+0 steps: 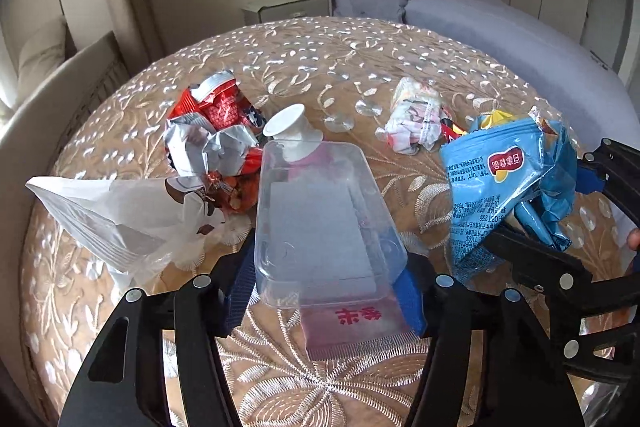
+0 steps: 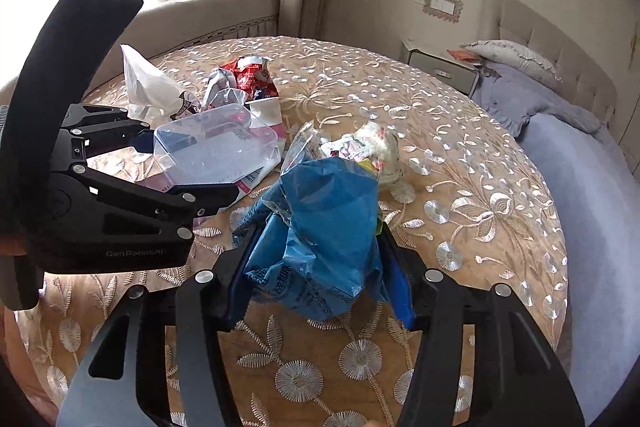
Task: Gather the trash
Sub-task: 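Grasp the clear plastic box with the left tool while the right grasps the blue snack bag, then carry the clear box and blue snack bag to the white bin with both tools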
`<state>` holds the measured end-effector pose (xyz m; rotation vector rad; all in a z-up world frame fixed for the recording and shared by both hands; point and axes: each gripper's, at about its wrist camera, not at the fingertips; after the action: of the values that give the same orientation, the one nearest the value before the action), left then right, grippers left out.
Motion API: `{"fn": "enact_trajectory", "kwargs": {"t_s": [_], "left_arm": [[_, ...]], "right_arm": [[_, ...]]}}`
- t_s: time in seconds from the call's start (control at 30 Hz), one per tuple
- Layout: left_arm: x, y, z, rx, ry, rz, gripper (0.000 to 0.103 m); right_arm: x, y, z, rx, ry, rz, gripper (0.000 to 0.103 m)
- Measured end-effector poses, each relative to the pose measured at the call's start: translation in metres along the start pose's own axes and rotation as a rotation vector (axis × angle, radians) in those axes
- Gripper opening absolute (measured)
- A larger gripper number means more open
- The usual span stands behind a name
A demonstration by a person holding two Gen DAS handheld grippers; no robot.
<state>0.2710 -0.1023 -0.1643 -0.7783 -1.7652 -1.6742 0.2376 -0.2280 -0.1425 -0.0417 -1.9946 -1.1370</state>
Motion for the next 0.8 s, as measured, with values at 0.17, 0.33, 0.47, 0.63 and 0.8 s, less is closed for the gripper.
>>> {"fn": "enact_trajectory", "kwargs": {"t_s": [0.17,0.33,0.47,0.63,0.8], "left_arm": [[0.020,0.000,0.001,0.010,0.003,-0.054,0.057],[0.059,-0.004,0.001,0.013,-0.017,-0.133,0.057],[0.098,-0.008,-0.009,-0.010,-0.028,-0.210,0.057],[0.133,-0.012,-0.023,-0.036,-0.042,-0.277,0.057],[0.158,-0.018,-0.047,-0.080,-0.057,-0.324,0.057]], "right_arm": [[0.023,-0.006,-0.003,-0.042,-0.004,-0.034,0.052],[0.058,-0.007,-0.002,-0.062,-0.029,-0.092,0.050],[0.094,-0.007,0.001,-0.074,-0.049,-0.165,0.049],[0.133,-0.008,0.004,-0.090,-0.075,-0.236,0.048],[0.168,-0.014,0.005,-0.095,-0.127,-0.289,0.048]]}}
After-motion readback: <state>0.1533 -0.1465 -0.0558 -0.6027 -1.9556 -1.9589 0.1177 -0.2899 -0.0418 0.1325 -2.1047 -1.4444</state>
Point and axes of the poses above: each gripper's, at about its wrist camera, not at the fingertips, and x roughly against the way its jaws point, z to its left, y to its top, and after that the axes turned 10 degrees about x, right-handed
